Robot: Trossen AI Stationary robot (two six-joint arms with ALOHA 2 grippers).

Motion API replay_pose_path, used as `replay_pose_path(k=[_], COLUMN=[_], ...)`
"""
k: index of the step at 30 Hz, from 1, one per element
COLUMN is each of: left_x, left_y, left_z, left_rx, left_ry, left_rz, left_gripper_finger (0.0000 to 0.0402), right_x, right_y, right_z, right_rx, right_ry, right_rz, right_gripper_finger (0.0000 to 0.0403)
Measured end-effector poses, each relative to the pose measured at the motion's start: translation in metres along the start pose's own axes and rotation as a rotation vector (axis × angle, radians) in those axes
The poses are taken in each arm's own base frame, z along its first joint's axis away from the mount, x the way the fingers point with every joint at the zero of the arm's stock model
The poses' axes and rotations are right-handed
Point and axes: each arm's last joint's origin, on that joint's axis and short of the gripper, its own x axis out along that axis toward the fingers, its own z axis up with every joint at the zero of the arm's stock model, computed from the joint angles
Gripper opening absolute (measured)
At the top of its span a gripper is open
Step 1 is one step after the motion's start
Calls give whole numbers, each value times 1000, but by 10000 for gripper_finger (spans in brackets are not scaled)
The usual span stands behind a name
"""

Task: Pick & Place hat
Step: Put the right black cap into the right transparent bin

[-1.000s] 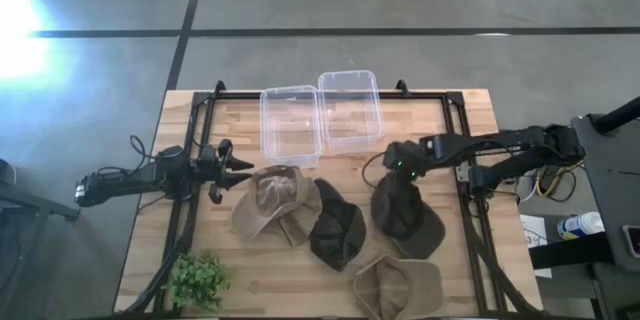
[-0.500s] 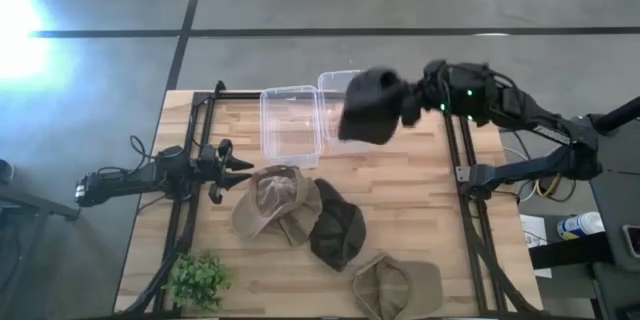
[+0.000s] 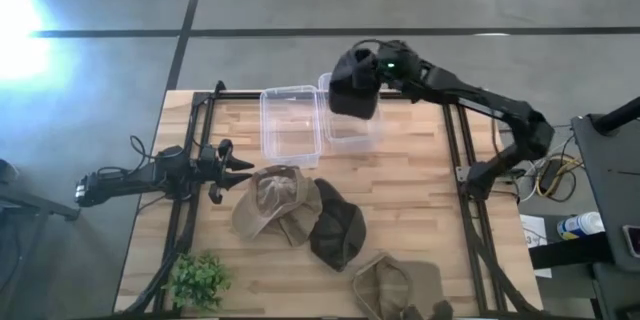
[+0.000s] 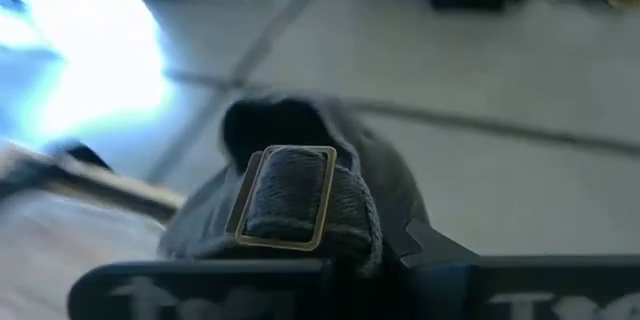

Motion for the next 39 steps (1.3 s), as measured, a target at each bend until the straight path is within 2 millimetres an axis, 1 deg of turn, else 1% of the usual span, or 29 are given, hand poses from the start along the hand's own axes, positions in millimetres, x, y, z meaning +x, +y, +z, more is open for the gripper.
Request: replay_pose_path(k=[2, 5, 7, 10, 14, 17, 19, 21, 23, 26, 30, 32, 35, 37, 39], left_x=[0, 0, 0, 0, 0, 0, 0, 0, 0, 0, 0, 0, 0, 0, 0], left_y=[0, 0, 0, 0, 0, 0, 0, 0, 0, 0, 0, 0, 0, 0, 0], left_z=[0, 0, 0, 0, 0, 0, 0, 0, 0, 0, 0, 0, 0, 0, 0], left_rx=[0, 0, 0, 0, 0, 0, 0, 0, 0, 0, 0, 0, 0, 0, 0], left_ry=[0, 0, 0, 0, 0, 0, 0, 0, 0, 0, 0, 0, 0, 0, 0], left_rz=[0, 0, 0, 0, 0, 0, 0, 0, 0, 0, 0, 0, 0, 1, 0], left_gripper_finger=[135, 135, 135, 135, 135, 135, 135, 135, 135, 135, 135, 135, 135, 135, 135], right_x=[17, 36, 43, 46, 41, 31, 20, 7, -3, -9, -6, -1, 5, 4, 3], right_y=[0, 1, 5, 15, 25, 27, 26, 25, 23, 22, 25, 28, 33, 34, 32], right_z=[-13, -35, -47, -53, -51, -40, -28, -14, -6, -4, -10, -15, -23, -25, -27], right_rx=[-8, -12, -13, -34, -74, -63, 29, 201, 353, 452, 534, 509, 376, 297, 211], right_ry=[102, 248, 303, 322, 305, 278, 250, 241, 235, 240, 316, 361, 405, 416, 414], right_rz=[-43, -106, -130, -121, -83, -64, -45, 5, 30, 35, 46, 67, 104, 121, 98], right_gripper_finger=[13, 13, 13, 13, 15, 32, 48, 64, 78, 97, 115, 123, 132, 136, 138])
